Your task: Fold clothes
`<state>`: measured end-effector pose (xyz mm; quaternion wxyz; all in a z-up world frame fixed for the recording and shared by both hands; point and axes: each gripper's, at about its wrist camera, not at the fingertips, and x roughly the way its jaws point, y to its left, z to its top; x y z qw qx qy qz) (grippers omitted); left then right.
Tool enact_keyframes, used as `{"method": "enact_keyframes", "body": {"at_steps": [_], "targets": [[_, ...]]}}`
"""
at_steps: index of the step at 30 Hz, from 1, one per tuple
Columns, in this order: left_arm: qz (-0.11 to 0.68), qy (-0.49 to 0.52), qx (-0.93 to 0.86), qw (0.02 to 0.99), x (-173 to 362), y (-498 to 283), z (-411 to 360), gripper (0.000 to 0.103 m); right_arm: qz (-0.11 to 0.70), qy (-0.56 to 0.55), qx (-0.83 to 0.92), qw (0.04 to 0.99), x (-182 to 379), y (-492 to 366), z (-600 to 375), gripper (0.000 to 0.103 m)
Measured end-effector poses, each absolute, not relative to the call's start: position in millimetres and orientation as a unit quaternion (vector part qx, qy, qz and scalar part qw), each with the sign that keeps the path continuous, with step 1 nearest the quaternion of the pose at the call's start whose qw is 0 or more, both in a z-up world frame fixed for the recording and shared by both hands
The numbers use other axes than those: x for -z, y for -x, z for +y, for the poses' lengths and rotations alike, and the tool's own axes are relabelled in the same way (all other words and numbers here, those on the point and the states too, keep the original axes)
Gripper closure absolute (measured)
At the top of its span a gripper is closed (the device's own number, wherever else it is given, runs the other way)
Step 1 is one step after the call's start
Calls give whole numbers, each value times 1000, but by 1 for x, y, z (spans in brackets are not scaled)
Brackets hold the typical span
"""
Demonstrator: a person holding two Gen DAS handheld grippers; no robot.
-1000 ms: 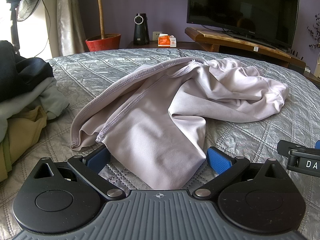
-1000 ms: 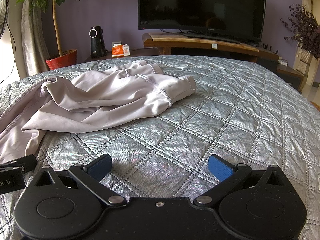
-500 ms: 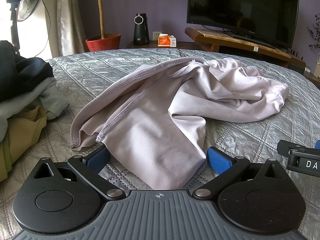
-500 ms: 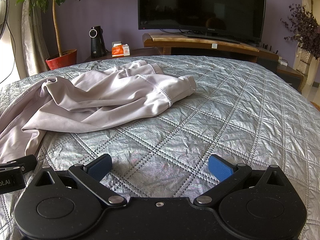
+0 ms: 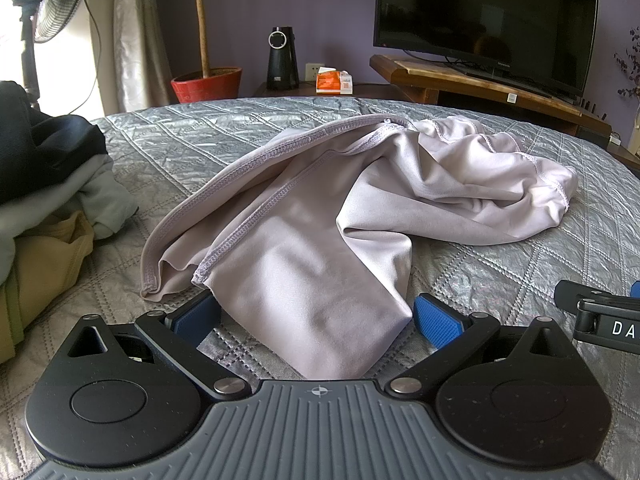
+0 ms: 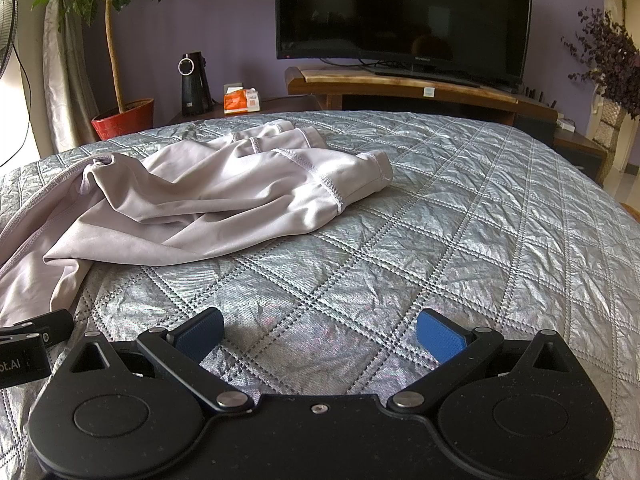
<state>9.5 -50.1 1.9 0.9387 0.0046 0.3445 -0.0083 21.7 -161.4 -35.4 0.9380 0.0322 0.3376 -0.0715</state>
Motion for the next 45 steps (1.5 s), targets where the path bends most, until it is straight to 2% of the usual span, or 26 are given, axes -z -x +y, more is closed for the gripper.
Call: {"method": "enact_keyframes", "body": {"at_steps": [25,31,34,36,39,42,45], "targets": [[348,-6,9,937,-3,-11,-50,0,338,-32,71,938,35,-22,-161,0],[447,1,-32,894,-23,-30,-40,1,338,-32,71,938,35,-22,-161,0],[477,15,-15,879,-44,-37,-33,5,338,-32,71,938,35,-22,-161,0],[450,5,7,893,-65,-37,-30,10,338,-32,71,938,35,-22,-161,0],[414,-14,20,910,-92,-36,-23,12,338,-32,71,938,35,-22,-161,0],[409,17,47,911,-113,-39,-3,27,338,-32,71,938,35,-22,-161,0],[414,43,30,909,-124,-47,17,29,338,-32,71,938,35,-22,-161,1]]}}
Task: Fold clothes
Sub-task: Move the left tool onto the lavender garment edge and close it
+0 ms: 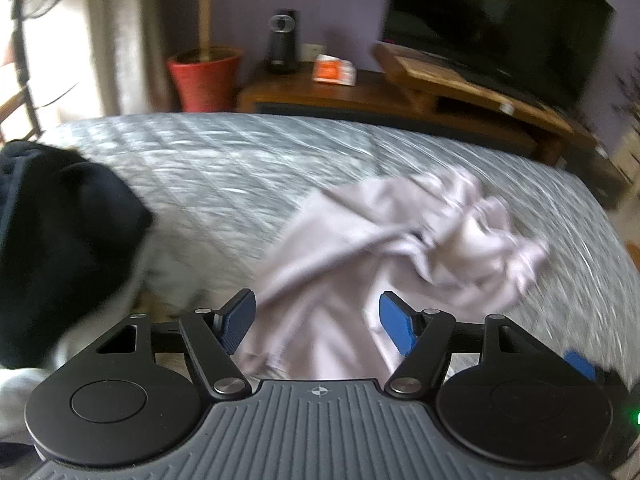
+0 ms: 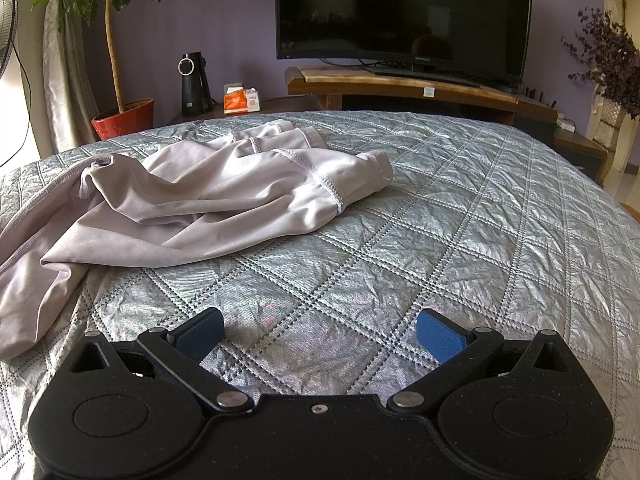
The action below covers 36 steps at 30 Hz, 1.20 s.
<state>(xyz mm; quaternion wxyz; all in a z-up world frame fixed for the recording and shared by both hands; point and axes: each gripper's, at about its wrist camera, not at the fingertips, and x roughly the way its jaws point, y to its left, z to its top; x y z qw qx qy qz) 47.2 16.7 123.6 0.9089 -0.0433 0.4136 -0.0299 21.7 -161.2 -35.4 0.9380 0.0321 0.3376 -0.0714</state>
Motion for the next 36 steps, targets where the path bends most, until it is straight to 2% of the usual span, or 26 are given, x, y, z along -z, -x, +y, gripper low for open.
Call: {"method": "enact_keyframes", "body": {"at_steps": [6,7,10,11,13,22,24,26,28,31,34,36], "targets": [[424,11,34,905,-124,-61,24,31,338,-32,71,938,35,-22,-161,1],[420,11,35,907,-126,-62,24,38,338,-32,71,938,35,-22,-161,1],[402,19,37,915,-134,-68,26,44,338,-32,71,938,35,-22,-161,1],[397,27,37,917,-138,-71,29,51,338,-32,71,938,35,-22,-161,1],[396,40,38,917,-142,-75,35,58,338,-32,71,938,35,-22,-161,1],[389,43,24,920,-148,-76,43,60,338,-31,71,938,36,-22,-161,1],[382,39,19,923,-149,-75,44,71,338,-30,70,938,36,-22,-161,1],[384,53,20,922,-149,-76,47,91,339,-31,68,938,36,-22,-161,1],[384,71,25,920,-149,-77,52,100,342,-32,65,937,35,-21,-162,1],[382,83,25,920,-150,-78,56,100,374,-28,51,926,25,-29,-166,2],[386,90,29,917,-149,-79,56,100,352,-18,52,934,8,-30,-175,2],[386,86,34,918,-150,-78,53,100,337,-23,46,940,-8,-40,-186,9]]}}
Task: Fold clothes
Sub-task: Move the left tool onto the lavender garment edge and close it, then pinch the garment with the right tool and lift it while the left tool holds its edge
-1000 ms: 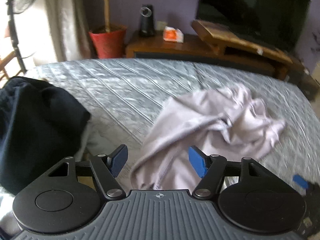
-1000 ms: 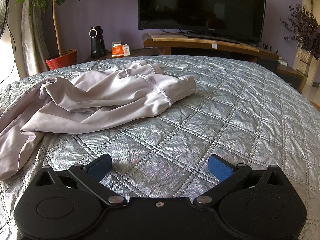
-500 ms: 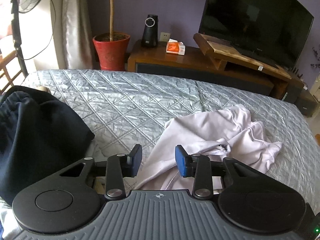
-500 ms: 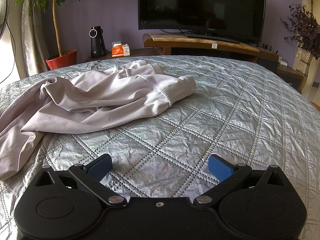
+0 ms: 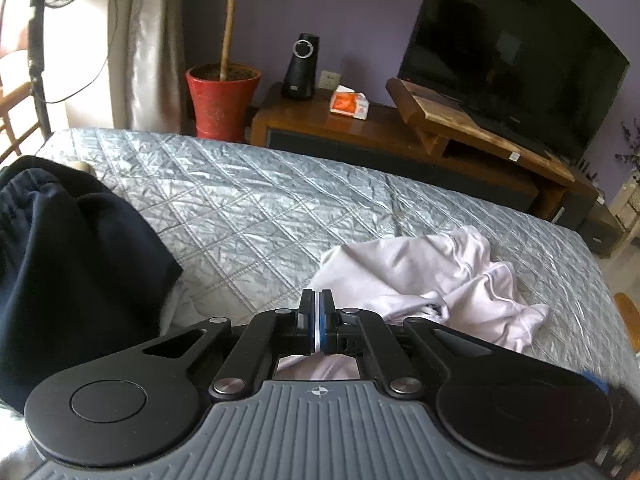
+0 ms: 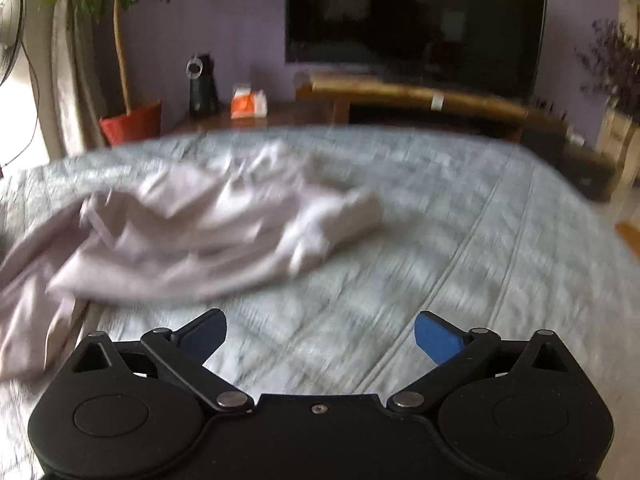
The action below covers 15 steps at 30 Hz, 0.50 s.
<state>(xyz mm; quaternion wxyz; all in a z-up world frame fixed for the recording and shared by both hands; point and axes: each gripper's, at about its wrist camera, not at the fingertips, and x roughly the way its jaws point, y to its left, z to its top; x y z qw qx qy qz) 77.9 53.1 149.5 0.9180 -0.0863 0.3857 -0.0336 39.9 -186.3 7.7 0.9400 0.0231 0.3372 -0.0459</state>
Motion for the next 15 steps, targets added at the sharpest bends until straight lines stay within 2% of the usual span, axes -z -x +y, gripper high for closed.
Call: {"method": "enact_keyframes", "body": {"at_steps": [1,3,5,7,10,11,15], "targets": [[384,83,36,919,-150,-77,51,100,332,-28,40,942,-16,-46,-192,15],[381,79,35,920,-151,-77,50,100,326,-48,27,944,-28,-63,-205,16],[383,82,31,920,-151,-78,51,100,327,-72,10,942,-37,-83,-217,5],[385,88,27,918,-150,-80,54,100,346,-68,-22,936,-40,-107,-221,3],[386,98,23,917,-150,-83,59,100,358,43,-48,932,-39,-131,-207,4],[386,101,22,917,-150,-84,61,100,375,74,-57,922,-33,-139,-203,7],[387,111,20,915,-149,-87,64,100,407,98,-53,907,-12,-154,-205,7]]}}
